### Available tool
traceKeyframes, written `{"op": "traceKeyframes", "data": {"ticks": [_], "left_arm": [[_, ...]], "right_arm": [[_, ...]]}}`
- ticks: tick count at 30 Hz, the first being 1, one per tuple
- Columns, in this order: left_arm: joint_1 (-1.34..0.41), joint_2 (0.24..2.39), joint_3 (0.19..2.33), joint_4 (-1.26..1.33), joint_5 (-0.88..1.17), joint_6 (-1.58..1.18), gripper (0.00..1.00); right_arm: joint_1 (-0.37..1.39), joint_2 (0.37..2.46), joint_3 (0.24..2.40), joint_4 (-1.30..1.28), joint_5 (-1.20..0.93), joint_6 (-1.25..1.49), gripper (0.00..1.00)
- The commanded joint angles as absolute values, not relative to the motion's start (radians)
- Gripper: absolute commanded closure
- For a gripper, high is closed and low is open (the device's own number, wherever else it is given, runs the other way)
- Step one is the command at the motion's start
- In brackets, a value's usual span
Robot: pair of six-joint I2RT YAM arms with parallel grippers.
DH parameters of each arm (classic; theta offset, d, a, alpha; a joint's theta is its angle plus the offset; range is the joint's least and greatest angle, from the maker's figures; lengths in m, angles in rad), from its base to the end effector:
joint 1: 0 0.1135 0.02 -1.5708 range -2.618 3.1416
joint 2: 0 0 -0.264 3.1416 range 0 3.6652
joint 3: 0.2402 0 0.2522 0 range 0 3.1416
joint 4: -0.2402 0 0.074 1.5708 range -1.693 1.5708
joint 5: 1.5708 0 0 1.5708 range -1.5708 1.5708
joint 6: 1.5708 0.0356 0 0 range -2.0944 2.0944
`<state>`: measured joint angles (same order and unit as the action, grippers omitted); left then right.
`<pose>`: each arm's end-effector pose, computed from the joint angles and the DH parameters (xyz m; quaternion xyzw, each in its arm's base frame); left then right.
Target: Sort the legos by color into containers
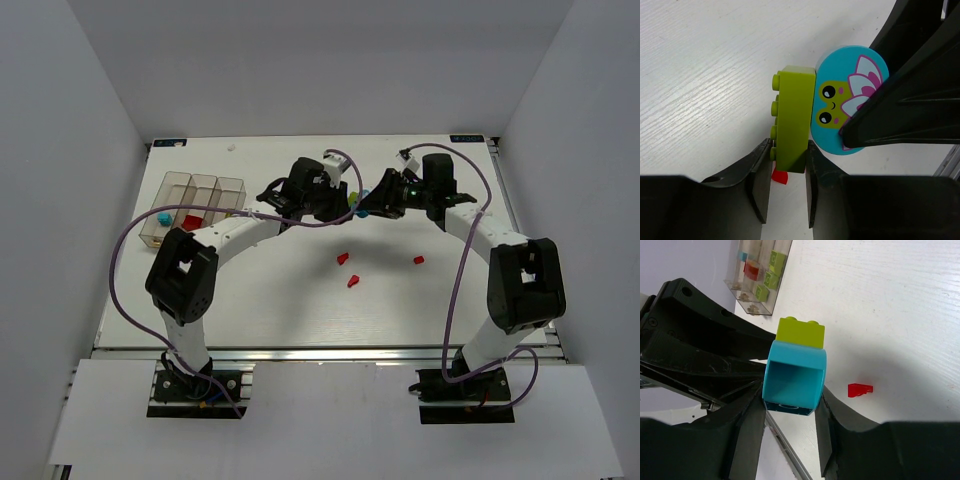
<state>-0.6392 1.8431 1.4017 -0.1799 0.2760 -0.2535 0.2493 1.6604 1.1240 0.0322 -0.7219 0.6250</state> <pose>0.3362 -0.2620 0.2544 0.2306 0.8526 -0.3058 0.3556 0.3557 0.1148 0.2542 -0.0259 0.8250 0.4769 0.3021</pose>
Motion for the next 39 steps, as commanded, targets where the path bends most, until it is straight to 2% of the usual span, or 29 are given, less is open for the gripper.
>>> {"op": "traceKeyframes", "data": {"ticks": [1, 2, 3, 14, 28, 30, 39], "left_arm": [[-0.646, 1.829, 1.427, -0.179, 0.290, -0.238, 1.00], [-0.646, 1.829, 1.424, -0.181, 0.287, -0.233, 1.00], [-0.655, 1.825, 1.420, -0.184, 0.281, -0.229, 1.00], [-0.630, 1.786, 1.385, -0.175, 0.037, -0.155, 1.00], [-0.621, 1.787, 1.448, -0.198, 0.015, -0.106, 1.00], [-0.612, 1.755, 1.451, -0.212, -0.078, -0.109, 1.00], [-0.417, 1.568, 1.410, -0.471, -0.296, -0.140, 1.00]], "right_arm": [[0.241, 1.678, 1.155, 0.077, -0.725, 0.621, 0.84], [0.239, 1.680, 1.154, 0.078, -0.727, 0.624, 0.98], [0.235, 1.681, 1.147, 0.090, -0.732, 0.624, 1.00], [0.167, 1.631, 1.106, 0.135, -0.782, 0.637, 1.00], [0.106, 1.612, 1.117, 0.140, -0.911, 0.612, 1.00], [0.106, 1.599, 1.120, 0.115, -0.901, 0.569, 1.00], [0.114, 1.575, 1.143, 0.057, -0.868, 0.486, 1.00]]}}
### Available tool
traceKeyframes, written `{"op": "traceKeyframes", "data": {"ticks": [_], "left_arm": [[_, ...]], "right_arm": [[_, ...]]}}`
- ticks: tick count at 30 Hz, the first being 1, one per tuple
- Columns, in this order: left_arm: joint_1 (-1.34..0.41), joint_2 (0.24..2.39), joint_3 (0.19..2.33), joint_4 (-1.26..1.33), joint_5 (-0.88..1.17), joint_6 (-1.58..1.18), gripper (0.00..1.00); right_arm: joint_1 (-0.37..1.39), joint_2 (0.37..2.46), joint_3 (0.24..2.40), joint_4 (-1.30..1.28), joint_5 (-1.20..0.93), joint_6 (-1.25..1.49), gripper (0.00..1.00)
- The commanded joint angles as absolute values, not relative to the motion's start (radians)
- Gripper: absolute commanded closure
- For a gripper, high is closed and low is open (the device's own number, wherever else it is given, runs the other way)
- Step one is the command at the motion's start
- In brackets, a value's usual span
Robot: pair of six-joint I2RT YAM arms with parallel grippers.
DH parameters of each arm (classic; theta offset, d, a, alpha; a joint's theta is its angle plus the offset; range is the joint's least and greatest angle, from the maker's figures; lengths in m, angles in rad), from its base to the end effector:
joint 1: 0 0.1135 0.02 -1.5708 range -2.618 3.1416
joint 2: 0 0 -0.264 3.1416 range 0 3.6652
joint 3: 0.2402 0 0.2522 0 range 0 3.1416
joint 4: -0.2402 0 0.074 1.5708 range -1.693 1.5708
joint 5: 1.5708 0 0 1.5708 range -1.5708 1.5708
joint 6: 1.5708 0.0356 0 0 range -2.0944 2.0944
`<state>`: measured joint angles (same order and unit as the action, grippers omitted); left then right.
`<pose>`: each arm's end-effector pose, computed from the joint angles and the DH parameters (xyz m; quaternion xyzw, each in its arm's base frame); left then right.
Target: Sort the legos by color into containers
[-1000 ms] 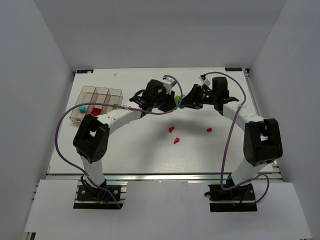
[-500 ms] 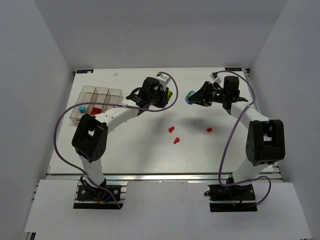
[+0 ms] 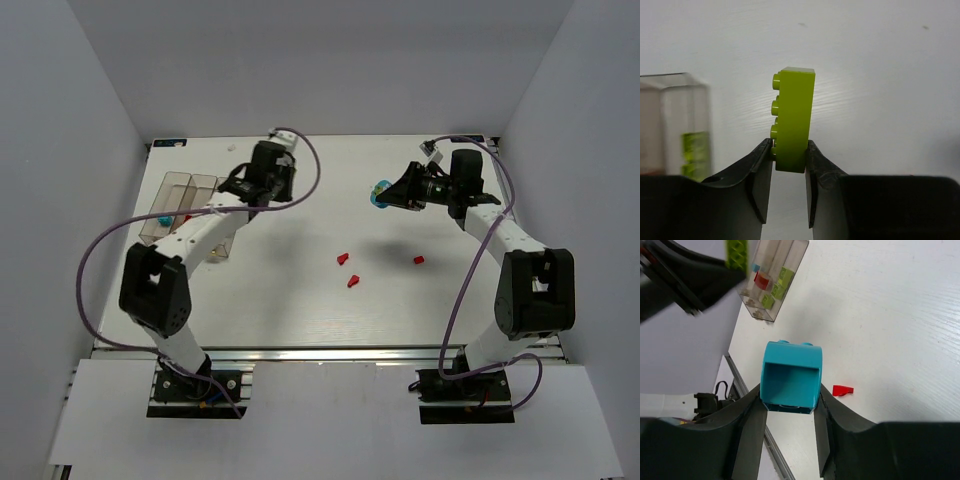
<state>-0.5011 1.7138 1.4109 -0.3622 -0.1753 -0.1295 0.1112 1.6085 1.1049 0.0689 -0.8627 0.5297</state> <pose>0.3495 -0.1844 0.2917 0.1278 0.8874 -0.0603 0.4388 0.3563 0.0670 0.2707 -0.0610 0.7958 0.4884 0.3528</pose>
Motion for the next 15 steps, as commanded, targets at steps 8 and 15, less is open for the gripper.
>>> {"op": "traceKeyframes", "data": {"ticks": [8, 15], "left_arm": [[-0.261, 1.543, 1.336, -0.580, -0.436, -0.158, 1.00], [-0.212, 1.684, 1.358, -0.612, -0.403, -0.184, 1.00]], "right_arm": [[0.118, 1.559, 1.140, 0.060, -0.884, 0.495, 1.00], [0.126, 1.552, 1.134, 0.066, -0.891, 0.494, 1.00]]}}
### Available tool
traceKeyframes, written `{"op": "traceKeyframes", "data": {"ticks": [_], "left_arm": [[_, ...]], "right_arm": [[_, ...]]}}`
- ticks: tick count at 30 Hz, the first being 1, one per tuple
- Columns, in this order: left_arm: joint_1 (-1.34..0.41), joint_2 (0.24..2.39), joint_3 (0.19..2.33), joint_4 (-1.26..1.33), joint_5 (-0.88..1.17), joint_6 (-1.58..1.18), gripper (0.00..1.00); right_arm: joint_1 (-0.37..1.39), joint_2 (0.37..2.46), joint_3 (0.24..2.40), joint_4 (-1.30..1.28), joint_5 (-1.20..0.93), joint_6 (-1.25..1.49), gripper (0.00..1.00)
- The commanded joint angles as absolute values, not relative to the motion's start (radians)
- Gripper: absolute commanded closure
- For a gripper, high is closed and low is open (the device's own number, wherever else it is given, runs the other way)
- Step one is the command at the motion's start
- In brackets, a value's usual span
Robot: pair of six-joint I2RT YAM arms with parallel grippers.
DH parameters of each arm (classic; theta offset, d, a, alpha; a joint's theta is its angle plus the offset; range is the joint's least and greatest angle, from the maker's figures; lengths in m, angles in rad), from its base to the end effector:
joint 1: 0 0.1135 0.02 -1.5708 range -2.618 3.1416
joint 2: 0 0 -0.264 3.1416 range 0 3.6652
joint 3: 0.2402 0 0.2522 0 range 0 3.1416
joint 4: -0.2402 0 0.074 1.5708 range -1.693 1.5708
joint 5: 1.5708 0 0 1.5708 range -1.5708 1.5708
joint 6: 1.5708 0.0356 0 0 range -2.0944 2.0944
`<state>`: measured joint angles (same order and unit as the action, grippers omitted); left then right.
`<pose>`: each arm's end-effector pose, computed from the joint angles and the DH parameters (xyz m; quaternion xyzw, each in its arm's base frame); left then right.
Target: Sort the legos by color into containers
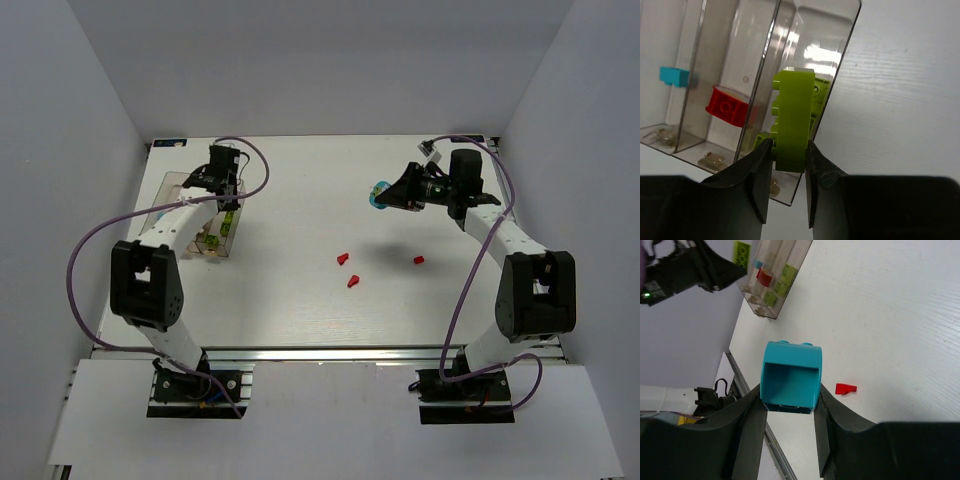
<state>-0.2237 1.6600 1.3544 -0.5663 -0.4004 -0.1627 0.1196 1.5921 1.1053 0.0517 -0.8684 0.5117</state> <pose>0.3579 -0.0672 0.2782 -0.0400 0.9224 0.1189 0.3652 0.3524 0.0697 0.2750 -0.0729 0.7943 0.4886 0.3537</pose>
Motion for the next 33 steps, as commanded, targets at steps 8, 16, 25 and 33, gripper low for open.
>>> {"op": "traceKeyframes", "data": {"ticks": [8, 16, 25, 33], "left_arm": [[-0.170, 1.736, 1.387, -0.624, -0.431, -0.199, 0.68], [-0.161, 1.749, 1.402, -0.637, -0.374, -0.206, 0.32], [-0.161, 1.605, 1.413, -0.588, -0.117, -0.229, 0.84], [-0.228, 1.542, 1.137, -0.034, 0.874, -0.475, 0.22]], "right_arm": [[0.126, 1.555, 1.134, 0.066, -0.899, 0.492, 1.00], [0.129, 1.555, 1.135, 0.067, -0.902, 0.491, 1.00], [0.138, 1.563, 1.092, 0.242, -1.122, 0.428, 1.00], [0.216, 1.522, 1.040, 0.186, -1.357, 0.005, 1.00]]}}
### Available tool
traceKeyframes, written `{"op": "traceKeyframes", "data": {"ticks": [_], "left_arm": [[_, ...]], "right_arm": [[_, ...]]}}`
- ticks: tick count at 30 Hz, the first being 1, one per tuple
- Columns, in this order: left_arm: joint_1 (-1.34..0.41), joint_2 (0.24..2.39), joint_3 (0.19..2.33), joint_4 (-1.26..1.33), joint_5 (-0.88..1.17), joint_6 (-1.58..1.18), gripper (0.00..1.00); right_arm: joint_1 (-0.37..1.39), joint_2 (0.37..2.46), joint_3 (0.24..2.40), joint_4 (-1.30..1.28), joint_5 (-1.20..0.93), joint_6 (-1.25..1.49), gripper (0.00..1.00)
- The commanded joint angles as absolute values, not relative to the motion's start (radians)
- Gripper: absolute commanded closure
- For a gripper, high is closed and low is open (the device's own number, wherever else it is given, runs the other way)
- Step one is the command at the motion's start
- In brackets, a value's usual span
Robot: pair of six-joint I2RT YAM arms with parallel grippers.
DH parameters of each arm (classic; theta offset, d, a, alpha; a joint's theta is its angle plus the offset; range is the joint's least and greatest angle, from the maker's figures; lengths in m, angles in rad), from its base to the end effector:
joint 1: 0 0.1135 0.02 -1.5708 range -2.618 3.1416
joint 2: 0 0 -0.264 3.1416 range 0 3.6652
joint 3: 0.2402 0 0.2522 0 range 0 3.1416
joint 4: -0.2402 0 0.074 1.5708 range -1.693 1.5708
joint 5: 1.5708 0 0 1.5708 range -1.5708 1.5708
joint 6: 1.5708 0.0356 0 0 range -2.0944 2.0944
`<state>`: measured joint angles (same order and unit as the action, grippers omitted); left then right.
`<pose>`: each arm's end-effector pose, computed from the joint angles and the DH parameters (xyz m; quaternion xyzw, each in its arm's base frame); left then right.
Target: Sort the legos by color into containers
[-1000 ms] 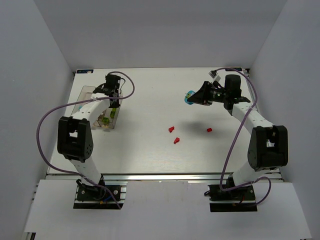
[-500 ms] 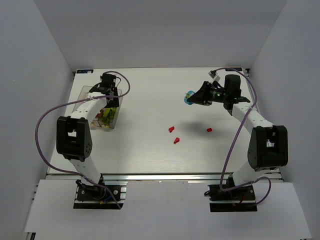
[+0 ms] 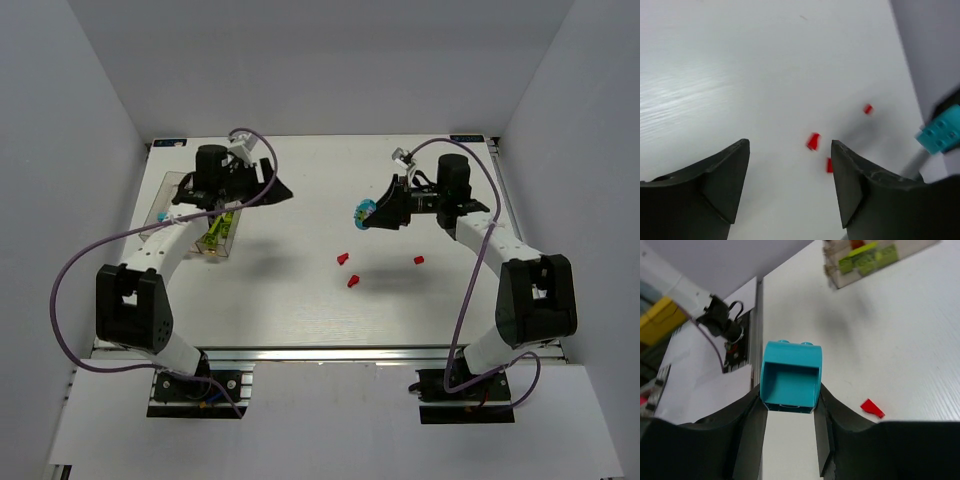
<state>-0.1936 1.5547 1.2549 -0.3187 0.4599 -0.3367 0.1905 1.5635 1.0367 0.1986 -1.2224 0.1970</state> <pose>0.3441 -0.0836 0.3010 0.0423 0.8706 -0.3125 0.3776 0.3290 0.0975 0.2784 -0.3319 0.6670 0.5497 0.3780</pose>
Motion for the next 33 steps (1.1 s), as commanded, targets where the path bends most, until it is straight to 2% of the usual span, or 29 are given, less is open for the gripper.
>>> {"op": "traceKeyframes", "data": {"ticks": [1, 6, 7, 10, 11, 14, 22, 33], "left_arm": [[-0.247, 1.526, 1.109, 0.068, 0.914, -0.503, 0.16], [-0.305, 1.557, 1.051, 0.182, 1.009, -0.574, 0.12], [-0.305, 1.555, 1.022, 0.216, 1.023, -0.598, 0.11], [-0.318, 1.542, 0.977, 0.353, 1.042, -0.695, 0.10], [-0.328, 1.534, 0.971, 0.383, 1.042, -0.707, 0.07], [-0.347, 1.522, 0.937, 0.463, 1.011, -0.761, 0.03], [-0.377, 1.563, 0.896, 0.603, 0.988, -0.928, 0.02], [-0.431, 1.637, 0.874, 0.635, 0.951, -0.977, 0.02]], "right_arm": [[0.222, 1.531, 1.043, 0.187, -1.388, 0.005, 1.00], [0.271, 1.474, 0.982, 0.216, -1.372, -0.135, 1.00], [0.279, 1.448, 0.979, 0.174, -1.356, -0.279, 1.00], [0.319, 1.427, 1.012, -0.056, -1.218, -0.549, 1.00], [0.331, 1.424, 1.025, -0.125, -1.139, -0.602, 1.00], [0.366, 1.407, 1.012, -0.146, -1.021, -0.710, 1.00], [0.426, 1.361, 0.930, 0.023, -0.829, -0.686, 1.00], [0.503, 1.387, 0.948, 0.077, -0.772, -0.597, 1.00]]}}
